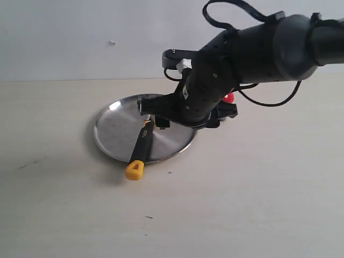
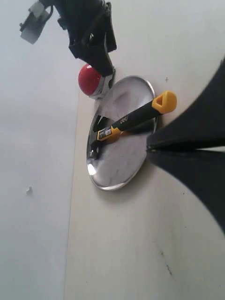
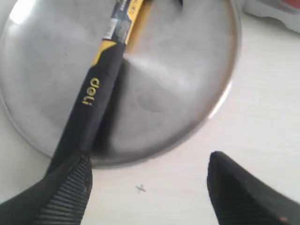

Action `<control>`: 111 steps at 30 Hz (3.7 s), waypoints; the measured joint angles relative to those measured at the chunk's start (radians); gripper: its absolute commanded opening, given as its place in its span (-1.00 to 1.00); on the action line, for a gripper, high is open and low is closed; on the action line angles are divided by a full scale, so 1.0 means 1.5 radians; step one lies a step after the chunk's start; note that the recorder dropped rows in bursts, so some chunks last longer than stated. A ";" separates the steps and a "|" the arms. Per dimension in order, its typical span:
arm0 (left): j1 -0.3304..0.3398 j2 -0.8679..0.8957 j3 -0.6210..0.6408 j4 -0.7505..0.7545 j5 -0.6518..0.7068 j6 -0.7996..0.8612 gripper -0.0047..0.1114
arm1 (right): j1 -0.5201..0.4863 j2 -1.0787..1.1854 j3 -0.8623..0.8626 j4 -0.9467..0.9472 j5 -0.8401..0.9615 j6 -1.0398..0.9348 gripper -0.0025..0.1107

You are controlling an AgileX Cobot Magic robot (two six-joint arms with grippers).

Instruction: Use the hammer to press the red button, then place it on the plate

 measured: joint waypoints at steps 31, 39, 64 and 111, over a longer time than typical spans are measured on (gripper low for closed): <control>0.000 0.000 0.000 0.000 0.000 0.000 -0.92 | 0.359 -0.417 0.393 -0.312 0.138 0.109 -0.96; 0.000 0.000 0.000 0.000 0.000 0.000 -0.92 | 0.372 -0.560 0.418 -0.215 0.123 0.119 -0.96; 0.000 0.000 0.000 0.000 0.000 0.000 -0.92 | 0.214 -0.779 0.576 -0.325 -0.058 0.131 -0.96; 0.000 0.000 0.000 0.000 0.000 0.000 -0.92 | -0.303 -1.274 0.876 -0.339 -0.269 0.125 -0.96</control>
